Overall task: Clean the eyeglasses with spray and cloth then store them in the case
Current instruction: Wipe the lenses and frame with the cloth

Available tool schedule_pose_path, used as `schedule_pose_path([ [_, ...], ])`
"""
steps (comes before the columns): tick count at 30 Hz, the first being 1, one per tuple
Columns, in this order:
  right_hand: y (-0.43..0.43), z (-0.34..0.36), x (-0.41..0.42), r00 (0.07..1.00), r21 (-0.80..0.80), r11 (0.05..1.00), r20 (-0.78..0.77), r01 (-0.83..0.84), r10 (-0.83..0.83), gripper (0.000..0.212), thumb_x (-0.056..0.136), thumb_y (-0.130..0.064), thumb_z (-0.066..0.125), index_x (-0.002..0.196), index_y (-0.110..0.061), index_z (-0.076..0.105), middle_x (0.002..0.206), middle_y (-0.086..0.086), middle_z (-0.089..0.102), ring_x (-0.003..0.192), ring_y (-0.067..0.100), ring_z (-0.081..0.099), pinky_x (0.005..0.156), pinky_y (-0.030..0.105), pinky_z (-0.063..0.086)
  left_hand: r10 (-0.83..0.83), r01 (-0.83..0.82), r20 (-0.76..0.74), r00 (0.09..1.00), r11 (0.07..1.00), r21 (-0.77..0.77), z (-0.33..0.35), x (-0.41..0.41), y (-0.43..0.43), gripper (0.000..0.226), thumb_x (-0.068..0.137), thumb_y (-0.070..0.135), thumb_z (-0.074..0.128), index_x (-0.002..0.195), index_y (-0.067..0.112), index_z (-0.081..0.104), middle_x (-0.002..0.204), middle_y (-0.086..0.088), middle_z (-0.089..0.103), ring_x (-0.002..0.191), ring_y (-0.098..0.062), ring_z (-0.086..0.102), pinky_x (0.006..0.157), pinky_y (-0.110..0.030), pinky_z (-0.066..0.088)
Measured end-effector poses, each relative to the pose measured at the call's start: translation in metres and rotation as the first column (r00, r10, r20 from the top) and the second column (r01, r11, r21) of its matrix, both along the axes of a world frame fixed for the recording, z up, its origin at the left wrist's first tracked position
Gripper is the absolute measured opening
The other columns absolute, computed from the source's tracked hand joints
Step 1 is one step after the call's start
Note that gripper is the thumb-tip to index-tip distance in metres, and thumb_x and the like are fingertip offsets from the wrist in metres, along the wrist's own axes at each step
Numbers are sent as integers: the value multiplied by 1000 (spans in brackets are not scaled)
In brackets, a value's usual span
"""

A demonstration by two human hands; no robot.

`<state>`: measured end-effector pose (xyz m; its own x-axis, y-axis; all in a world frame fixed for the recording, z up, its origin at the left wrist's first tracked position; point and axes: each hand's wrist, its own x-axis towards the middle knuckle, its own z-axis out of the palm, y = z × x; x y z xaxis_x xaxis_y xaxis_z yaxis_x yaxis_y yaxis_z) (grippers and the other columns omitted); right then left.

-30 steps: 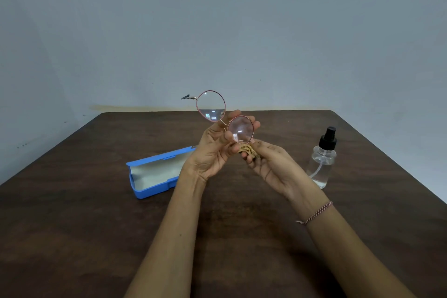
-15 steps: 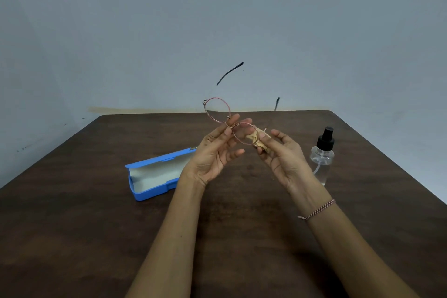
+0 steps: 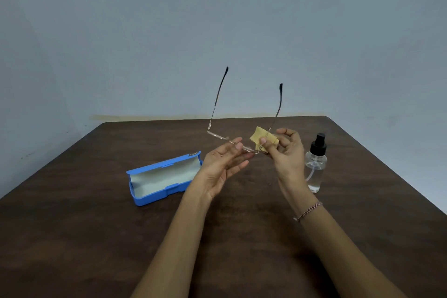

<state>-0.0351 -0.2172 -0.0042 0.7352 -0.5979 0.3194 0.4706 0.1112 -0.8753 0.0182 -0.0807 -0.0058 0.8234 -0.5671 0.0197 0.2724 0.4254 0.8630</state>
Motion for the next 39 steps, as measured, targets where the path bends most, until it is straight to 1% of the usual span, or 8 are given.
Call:
schedule_pose_path([
  [5, 0, 0, 2, 994, 5, 995, -24, -104, 104, 36, 78, 2, 69, 107, -13, 55, 88, 2, 70, 78, 7, 68, 70, 20, 56, 90, -91, -29, 995, 995, -26, -7, -5, 2, 29, 80, 2, 65, 109, 7, 65, 91, -9, 74, 83, -17, 72, 69, -24, 59],
  [10, -5, -5, 5, 986, 180, 974, -69, -138, 153, 29, 76, 2, 70, 104, -3, 63, 87, 5, 70, 76, 9, 68, 68, 18, 54, 208, -207, 22, 978, 978, -40, -11, -11, -9, 36, 64, 9, 74, 99, 10, 69, 105, -13, 71, 95, -20, 69, 69, -25, 58],
  [14, -6, -11, 7, 981, -97, 995, -195, -14, -5, 11, 84, -15, 68, 94, -12, 70, 85, 2, 72, 86, 15, 67, 81, 27, 53, 285, -282, 63, 956, 958, -50, -12, -12, -14, 34, 71, 2, 73, 104, 9, 68, 96, -7, 73, 95, -19, 69, 73, -24, 58],
  [17, -1, -10, 8, 981, -225, 974, -194, -20, -24, 23, 91, -29, 60, 101, -12, 70, 94, 3, 73, 93, 14, 68, 88, 30, 52, 317, -311, 81, 945, 947, -81, -11, -12, -15, 34, 77, -1, 69, 110, 2, 64, 87, 1, 75, 87, -12, 70, 74, -22, 57],
  [21, 3, -1, 6, 985, 6, 994, -132, -113, 113, 33, 99, -26, 43, 89, -7, 68, 88, 6, 72, 85, 12, 68, 78, 22, 54, 336, -326, 94, 937, 939, -109, -11, -11, -17, 36, 81, 0, 66, 116, -3, 60, 84, 4, 74, 84, -10, 70, 75, -22, 57],
  [27, -2, 2, 3, 949, 327, 899, -19, -292, 316, 20, 96, -4, 46, 91, -3, 65, 75, 2, 72, 77, 10, 65, 67, 17, 55, 300, -290, 103, 948, 951, -103, -11, -10, -17, 27, 79, 3, 67, 106, 7, 65, 97, -6, 70, 95, -18, 67, 78, -26, 58],
  [36, -8, 0, 2, 936, 222, 918, -51, -329, 348, 25, 72, -3, 67, 96, -7, 67, 81, 1, 74, 75, 7, 69, 66, 17, 54, 255, -249, 162, 953, 967, -58, -11, -10, -16, 43, 75, 8, 71, 117, 7, 62, 101, -5, 73, 99, -16, 68, 79, -26, 56],
  [39, -6, -2, 4, 946, 156, 938, -58, -308, 320, 23, 77, 1, 65, 98, -5, 67, 83, 2, 74, 80, 10, 69, 70, 19, 55, 238, -229, 158, 958, 971, -73, -11, -9, -15, 47, 72, 11, 71, 119, 8, 61, 104, -7, 72, 101, -19, 68, 81, -28, 56],
])
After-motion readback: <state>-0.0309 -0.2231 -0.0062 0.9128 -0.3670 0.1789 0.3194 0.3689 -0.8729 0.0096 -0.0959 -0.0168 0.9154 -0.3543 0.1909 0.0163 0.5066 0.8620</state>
